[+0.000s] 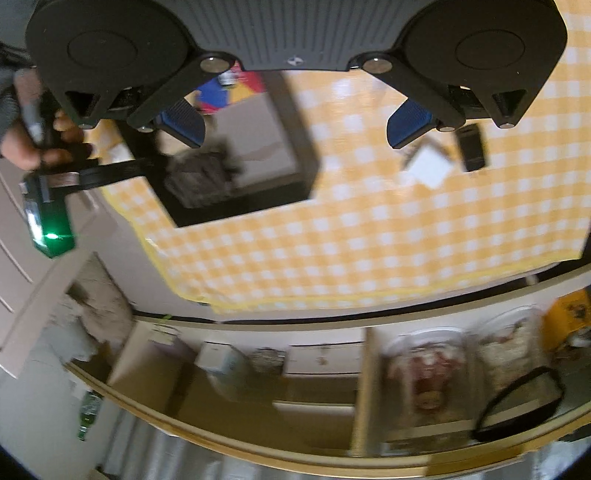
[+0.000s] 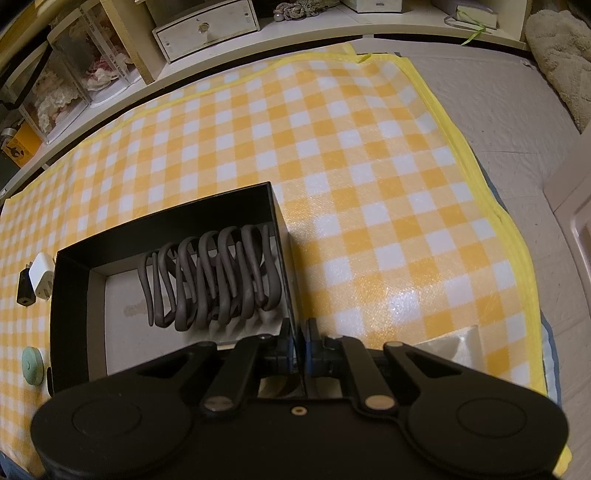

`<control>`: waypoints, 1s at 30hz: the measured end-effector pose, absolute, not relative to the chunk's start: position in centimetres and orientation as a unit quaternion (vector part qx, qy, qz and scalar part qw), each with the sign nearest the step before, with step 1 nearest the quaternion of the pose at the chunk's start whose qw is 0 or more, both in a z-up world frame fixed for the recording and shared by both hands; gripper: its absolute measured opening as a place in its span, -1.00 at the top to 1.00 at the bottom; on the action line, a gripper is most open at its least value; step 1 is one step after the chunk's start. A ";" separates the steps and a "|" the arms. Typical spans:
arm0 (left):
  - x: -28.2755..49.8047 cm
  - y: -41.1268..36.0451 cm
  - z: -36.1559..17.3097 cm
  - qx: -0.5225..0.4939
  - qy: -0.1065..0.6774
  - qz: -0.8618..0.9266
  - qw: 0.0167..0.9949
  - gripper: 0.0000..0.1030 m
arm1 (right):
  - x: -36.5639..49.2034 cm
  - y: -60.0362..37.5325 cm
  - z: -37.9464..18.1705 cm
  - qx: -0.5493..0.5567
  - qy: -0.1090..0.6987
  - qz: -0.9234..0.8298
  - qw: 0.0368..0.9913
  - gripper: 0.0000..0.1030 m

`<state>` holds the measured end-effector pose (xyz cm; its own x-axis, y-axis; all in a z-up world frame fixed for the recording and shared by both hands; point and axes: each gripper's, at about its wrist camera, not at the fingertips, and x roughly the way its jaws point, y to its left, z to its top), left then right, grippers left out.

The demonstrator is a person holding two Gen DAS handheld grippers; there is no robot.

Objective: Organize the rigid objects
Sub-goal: 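Move the left tool over the mint-green round tape measure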

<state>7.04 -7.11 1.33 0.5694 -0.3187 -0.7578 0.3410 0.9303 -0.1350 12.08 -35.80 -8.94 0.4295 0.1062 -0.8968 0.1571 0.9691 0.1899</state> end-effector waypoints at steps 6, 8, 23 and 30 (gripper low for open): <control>7.6 -3.5 0.4 0.064 0.407 -0.171 0.895 -1.00 | 12.0 -35.9 -9.0 0.123 0.534 -0.016 0.836 0.88; 7.8 -2.3 -0.2 0.085 0.400 -0.179 0.895 -1.00 | 12.0 -35.9 -9.0 0.123 0.534 -0.016 0.836 0.88; 9.1 1.3 -6.9 0.194 0.494 -0.222 0.818 -1.00 | 12.0 -36.0 -9.1 0.122 0.536 -0.016 0.835 0.88; 9.0 1.7 -8.5 0.191 0.520 -0.249 0.794 -0.50 | 12.0 -36.0 -9.1 0.122 0.536 -0.017 0.835 0.88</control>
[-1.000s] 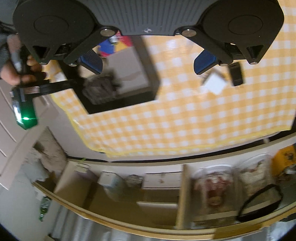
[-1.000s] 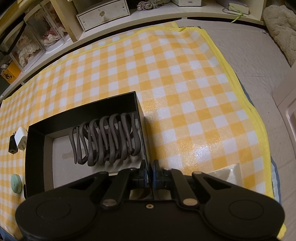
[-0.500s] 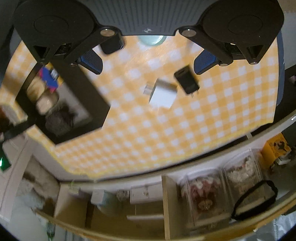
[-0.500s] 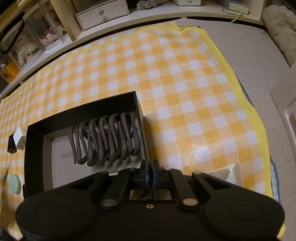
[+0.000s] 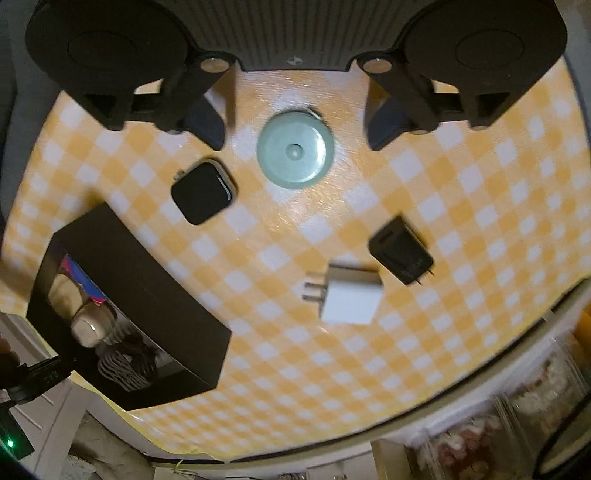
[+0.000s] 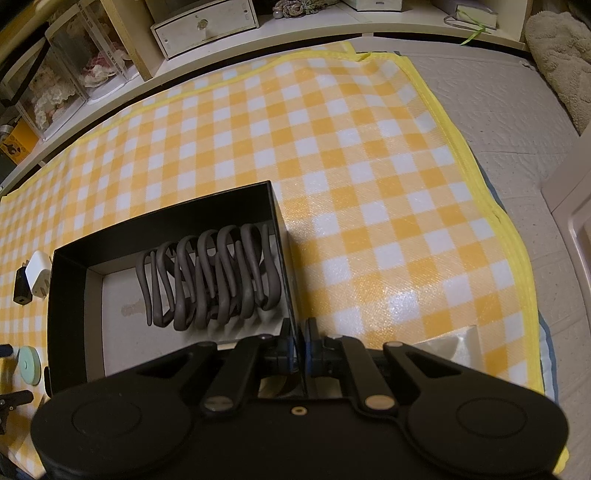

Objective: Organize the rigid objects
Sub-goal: 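Move the left tool over the mint-green round tape measure, then close the left gripper on the tape measure and lift it, then carry the tape measure into the black box and open the left gripper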

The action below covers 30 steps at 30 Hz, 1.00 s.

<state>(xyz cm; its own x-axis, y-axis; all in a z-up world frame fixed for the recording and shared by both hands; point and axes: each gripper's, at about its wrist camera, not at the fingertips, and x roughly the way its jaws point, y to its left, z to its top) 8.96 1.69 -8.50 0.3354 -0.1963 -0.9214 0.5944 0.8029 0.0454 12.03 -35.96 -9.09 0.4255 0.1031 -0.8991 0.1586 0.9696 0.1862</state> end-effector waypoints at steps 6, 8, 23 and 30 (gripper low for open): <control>9.6 1.9 -9.1 0.168 0.533 -0.249 0.791 -0.21 | 12.0 -35.9 -9.1 0.122 0.536 -0.017 0.835 0.88; 9.9 1.8 -9.3 0.160 0.537 -0.250 0.789 -0.21 | 12.0 -35.9 -9.1 0.121 0.536 -0.017 0.835 0.88; 9.8 0.1 -5.1 0.114 0.462 -0.246 0.844 0.02 | 12.1 -35.9 -9.0 0.122 0.536 -0.017 0.835 0.88; 8.8 -4.8 -1.2 0.106 0.400 -0.309 0.856 0.02 | 12.1 -35.9 -9.0 0.121 0.536 -0.017 0.835 0.88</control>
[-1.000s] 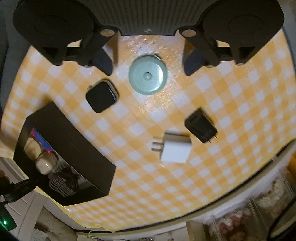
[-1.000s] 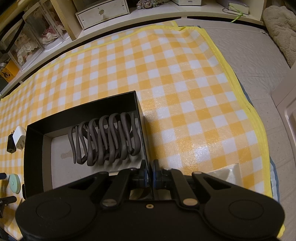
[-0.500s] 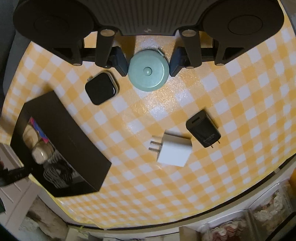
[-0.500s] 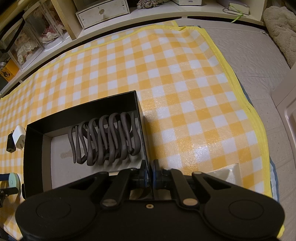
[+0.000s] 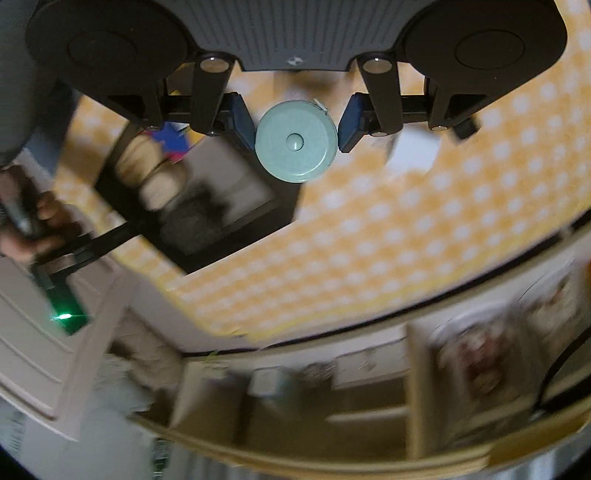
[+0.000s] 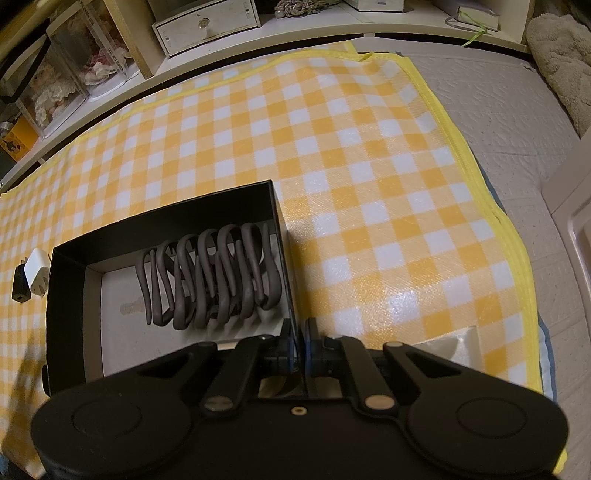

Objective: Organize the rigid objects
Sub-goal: 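Carry the tape measure into the black box and open the left gripper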

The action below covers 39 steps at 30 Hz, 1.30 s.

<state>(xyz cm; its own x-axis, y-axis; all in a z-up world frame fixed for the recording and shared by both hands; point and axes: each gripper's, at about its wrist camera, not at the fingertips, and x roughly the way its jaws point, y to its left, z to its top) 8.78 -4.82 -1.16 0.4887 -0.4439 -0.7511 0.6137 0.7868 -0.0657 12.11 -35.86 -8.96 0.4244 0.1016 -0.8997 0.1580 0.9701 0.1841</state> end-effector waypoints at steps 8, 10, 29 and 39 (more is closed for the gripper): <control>9.5 -12.3 -2.1 0.150 0.391 -0.370 0.830 0.02 | 12.1 -35.9 -9.1 0.125 0.536 -0.016 0.835 0.88; 9.7 -13.9 -3.1 0.154 0.395 -0.375 0.824 0.02 | 12.1 -36.0 -9.2 0.124 0.536 -0.016 0.835 0.88; 10.3 -17.0 -8.6 0.163 0.413 -0.388 0.808 0.01 | 12.1 -36.0 -9.2 0.124 0.536 -0.016 0.835 0.88; 9.8 -16.9 -8.4 0.140 0.415 -0.402 0.804 -0.39 | 12.1 -36.0 -9.2 0.124 0.536 -0.016 0.835 0.88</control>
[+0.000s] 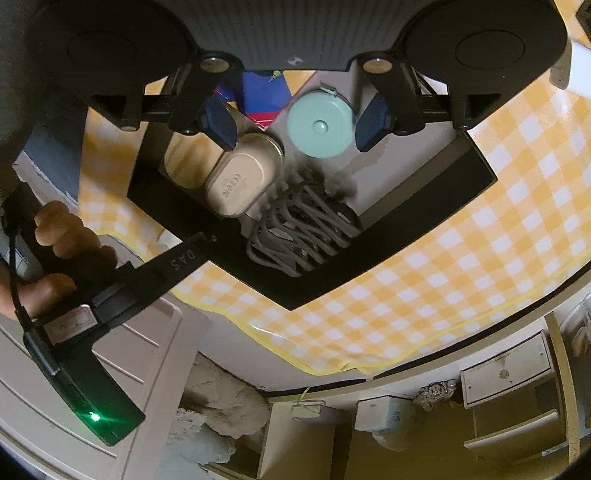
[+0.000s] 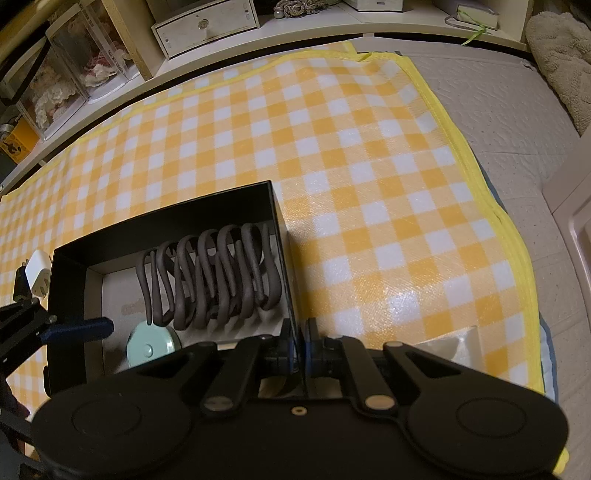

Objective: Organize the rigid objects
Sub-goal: 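Carry the tape measure into the black box and open the left gripper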

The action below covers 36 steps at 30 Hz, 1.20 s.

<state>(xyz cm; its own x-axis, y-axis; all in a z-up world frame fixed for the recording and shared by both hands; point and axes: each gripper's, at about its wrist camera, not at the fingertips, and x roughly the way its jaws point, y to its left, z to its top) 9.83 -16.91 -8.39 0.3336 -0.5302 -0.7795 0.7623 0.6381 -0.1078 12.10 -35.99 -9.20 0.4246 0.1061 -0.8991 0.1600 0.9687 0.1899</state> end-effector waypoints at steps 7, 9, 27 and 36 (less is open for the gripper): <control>9.4 -17.0 -7.9 0.136 0.421 -0.403 0.801 -0.39 | 12.1 -36.0 -9.2 0.124 0.536 -0.016 0.835 0.88; 9.2 -16.9 -7.6 0.134 0.423 -0.401 0.802 -0.39 | 12.1 -36.0 -9.2 0.124 0.536 -0.016 0.835 0.88; 7.3 -16.4 -4.3 0.139 0.414 -0.377 0.817 -0.98 | 12.1 -35.9 -9.2 0.123 0.536 -0.016 0.835 0.88; 6.2 -15.9 -3.4 0.139 0.413 -0.373 0.819 -1.00 | 12.1 -35.9 -9.1 0.124 0.536 -0.016 0.835 0.88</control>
